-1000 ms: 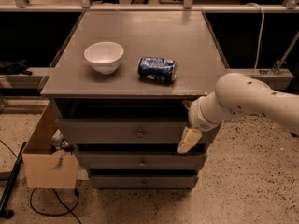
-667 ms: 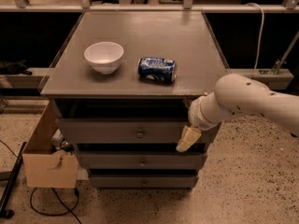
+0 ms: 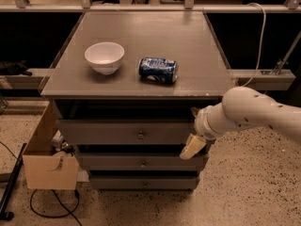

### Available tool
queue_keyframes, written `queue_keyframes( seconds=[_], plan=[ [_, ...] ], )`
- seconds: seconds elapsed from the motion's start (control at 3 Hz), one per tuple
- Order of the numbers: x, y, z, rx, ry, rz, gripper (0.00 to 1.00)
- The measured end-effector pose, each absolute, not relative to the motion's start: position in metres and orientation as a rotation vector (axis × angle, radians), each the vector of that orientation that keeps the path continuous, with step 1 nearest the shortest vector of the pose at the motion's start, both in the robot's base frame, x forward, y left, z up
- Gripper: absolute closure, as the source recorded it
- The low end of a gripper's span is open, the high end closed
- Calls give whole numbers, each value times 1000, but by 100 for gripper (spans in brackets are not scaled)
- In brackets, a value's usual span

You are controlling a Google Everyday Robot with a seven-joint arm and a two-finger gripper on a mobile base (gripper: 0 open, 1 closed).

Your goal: Open top drawer

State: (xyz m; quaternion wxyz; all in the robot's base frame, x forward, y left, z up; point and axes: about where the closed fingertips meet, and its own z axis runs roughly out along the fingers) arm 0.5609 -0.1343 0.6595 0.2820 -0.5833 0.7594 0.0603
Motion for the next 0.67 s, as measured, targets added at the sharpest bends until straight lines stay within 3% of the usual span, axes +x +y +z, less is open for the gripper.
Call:
queue_keyframes(
  seconds=[0.67],
  plan=[
    [594, -110, 658, -1571, 1965, 98, 0]
  ],
)
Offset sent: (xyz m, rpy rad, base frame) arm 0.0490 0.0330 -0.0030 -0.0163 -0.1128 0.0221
